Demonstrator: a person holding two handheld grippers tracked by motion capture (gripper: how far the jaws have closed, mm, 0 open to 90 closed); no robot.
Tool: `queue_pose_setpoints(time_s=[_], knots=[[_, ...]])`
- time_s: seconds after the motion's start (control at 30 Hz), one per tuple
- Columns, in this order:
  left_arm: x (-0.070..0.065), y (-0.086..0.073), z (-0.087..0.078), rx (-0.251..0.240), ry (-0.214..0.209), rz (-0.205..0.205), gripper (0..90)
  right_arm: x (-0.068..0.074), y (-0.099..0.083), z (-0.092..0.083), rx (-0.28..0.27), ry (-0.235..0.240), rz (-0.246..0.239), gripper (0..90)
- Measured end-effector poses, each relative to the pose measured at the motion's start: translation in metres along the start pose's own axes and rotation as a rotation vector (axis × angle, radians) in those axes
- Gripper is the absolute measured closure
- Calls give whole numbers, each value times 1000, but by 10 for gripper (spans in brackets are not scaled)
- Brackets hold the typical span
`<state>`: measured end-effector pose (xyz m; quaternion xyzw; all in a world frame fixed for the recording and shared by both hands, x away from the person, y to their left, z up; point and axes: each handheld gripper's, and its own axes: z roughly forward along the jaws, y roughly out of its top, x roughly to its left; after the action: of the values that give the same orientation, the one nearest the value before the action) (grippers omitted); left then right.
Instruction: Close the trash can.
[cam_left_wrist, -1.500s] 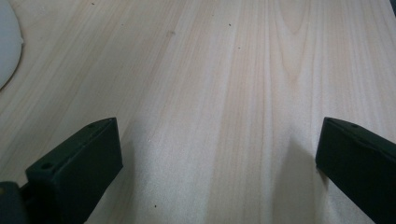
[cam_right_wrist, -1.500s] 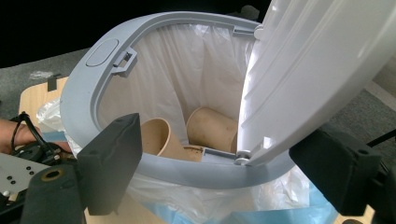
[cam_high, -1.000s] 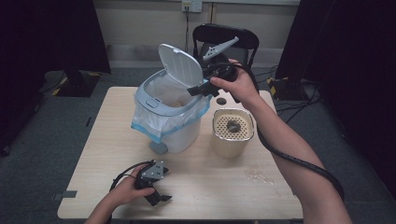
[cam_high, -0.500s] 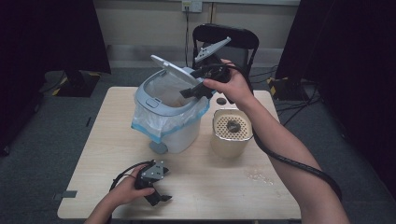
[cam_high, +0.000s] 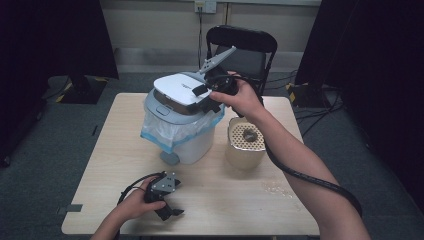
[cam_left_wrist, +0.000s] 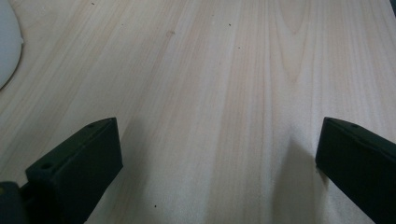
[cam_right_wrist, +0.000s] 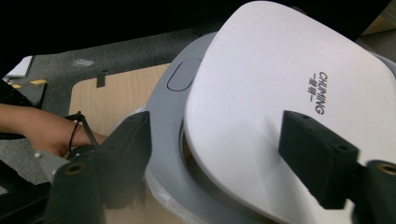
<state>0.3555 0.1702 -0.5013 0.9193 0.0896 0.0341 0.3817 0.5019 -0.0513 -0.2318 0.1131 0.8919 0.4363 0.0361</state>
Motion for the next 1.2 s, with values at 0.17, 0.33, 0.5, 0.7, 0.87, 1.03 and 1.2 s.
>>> queue_pose_setpoints(time_s=[0.17, 0.33, 0.5, 0.7, 0.87, 1.03, 1.2], knots=[[0, 0, 0, -1, 0, 0, 0, -4, -4, 6, 5, 15, 16, 360], [0, 0, 0, 0, 0, 0, 0, -5, -6, 12, 26, 12, 19, 442], [0, 0, 0, -1, 0, 0, 0, -6, -3, 18, 14, -12, 3, 511], [0, 0, 0, 4, -4, -6, 0, -7, 2, 27, 12, -68, -39, 512], [0, 0, 0, 4, -5, -6, 0, -12, 4, 33, -13, -71, -30, 513], [0, 0, 0, 4, -5, -5, 0, -12, 6, 39, -8, -76, -51, 525], [0, 0, 0, 4, -2, -6, 0, -11, 4, 40, -33, -77, -49, 513]])
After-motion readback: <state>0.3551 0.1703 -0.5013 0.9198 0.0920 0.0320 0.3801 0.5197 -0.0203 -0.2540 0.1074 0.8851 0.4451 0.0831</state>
